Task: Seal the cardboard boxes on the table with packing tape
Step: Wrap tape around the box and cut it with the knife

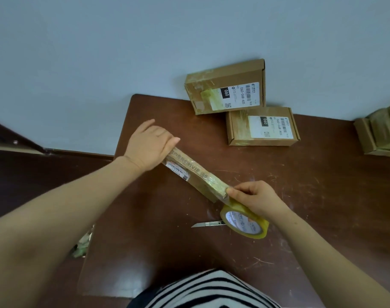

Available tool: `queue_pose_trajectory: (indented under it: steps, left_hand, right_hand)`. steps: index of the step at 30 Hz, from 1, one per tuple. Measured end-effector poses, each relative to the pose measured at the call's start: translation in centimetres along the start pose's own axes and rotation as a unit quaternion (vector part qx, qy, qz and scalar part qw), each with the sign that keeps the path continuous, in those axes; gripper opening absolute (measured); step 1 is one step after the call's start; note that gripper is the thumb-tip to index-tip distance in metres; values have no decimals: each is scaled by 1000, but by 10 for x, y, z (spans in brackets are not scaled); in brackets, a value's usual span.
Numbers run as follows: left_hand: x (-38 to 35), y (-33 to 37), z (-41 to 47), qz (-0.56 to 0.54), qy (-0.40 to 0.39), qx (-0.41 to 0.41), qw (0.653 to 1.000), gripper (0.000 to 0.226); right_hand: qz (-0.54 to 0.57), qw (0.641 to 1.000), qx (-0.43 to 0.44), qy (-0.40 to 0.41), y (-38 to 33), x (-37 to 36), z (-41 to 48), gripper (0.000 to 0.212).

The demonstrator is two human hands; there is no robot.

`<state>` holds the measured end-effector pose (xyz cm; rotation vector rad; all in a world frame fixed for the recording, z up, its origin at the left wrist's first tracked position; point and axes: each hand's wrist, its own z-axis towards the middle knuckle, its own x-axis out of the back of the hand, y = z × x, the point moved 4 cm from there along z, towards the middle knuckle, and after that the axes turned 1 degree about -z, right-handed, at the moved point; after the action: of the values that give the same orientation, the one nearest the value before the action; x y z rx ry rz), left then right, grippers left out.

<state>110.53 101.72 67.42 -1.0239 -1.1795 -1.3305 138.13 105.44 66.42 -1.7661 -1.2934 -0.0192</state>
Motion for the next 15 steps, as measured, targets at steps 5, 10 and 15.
queue_pose_trajectory:
  steps: [5, 10, 15]
  left_hand:
    - [-17, -1, 4, -137, 45, 118, 982, 53]
    - [-27, -1, 4, -409, 139, 267, 862, 33]
    - [-40, -1, -6, -533, 209, 363, 735, 37]
  right_hand:
    - [5, 1000, -6, 15, -1, 1, 1, 21]
    - [-7, 1000, -1, 23, -1, 3, 2, 20]
    - [-23, 1000, 1, 11, 1, -2, 2, 13]
